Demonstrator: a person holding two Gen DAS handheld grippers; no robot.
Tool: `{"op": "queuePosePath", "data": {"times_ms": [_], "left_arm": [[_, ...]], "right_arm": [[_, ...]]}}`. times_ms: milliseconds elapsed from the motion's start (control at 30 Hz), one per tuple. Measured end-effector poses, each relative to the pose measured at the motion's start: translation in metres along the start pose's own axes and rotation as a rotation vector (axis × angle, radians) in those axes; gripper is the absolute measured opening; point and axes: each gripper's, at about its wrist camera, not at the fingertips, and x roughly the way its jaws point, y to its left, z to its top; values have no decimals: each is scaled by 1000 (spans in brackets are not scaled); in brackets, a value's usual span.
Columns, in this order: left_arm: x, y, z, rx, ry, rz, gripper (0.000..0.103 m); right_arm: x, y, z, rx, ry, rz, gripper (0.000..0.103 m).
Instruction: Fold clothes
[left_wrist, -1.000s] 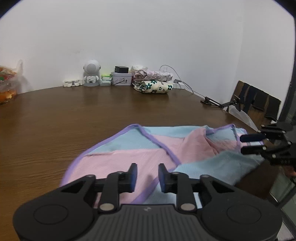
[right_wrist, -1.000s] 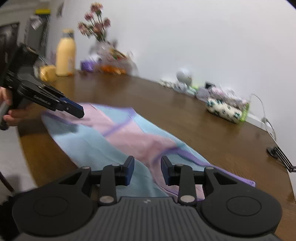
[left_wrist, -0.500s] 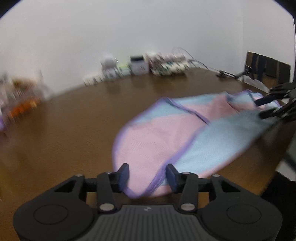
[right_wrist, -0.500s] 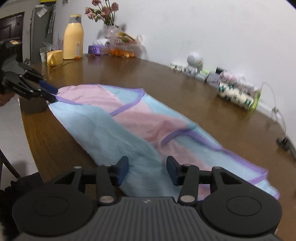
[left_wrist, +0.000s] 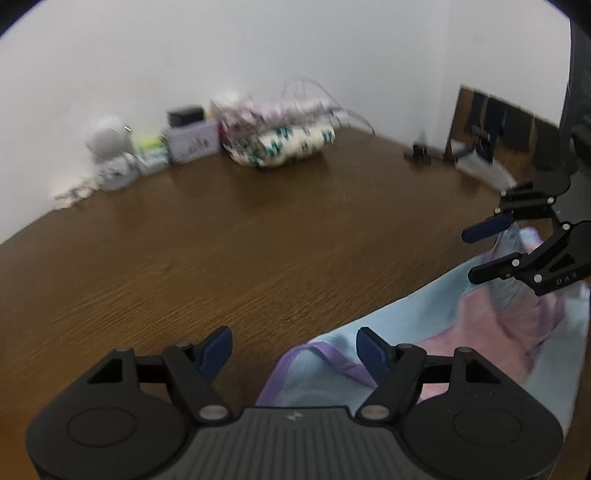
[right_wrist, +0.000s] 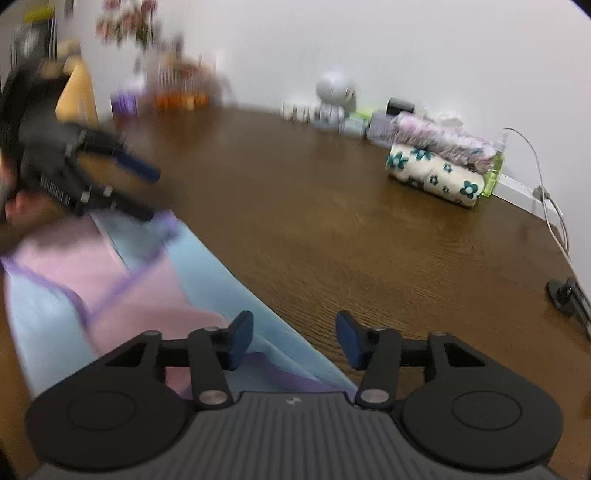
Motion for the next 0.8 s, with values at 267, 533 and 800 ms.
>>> {"op": "queuePosePath", "data": {"times_ms": [267,533,800], "left_arm": [[13,19,-12,-93,22,-148,4],[-12,10,-9,-89,-19,-118,3],[-72,-30,-40,-56,-123,-24,3]], "right_arm": [[16,1,-4,-42,65,76,8],[-1,9,-3,-102,6,16,1],[-50,34,-11,-158,-91,-18,1]]}}
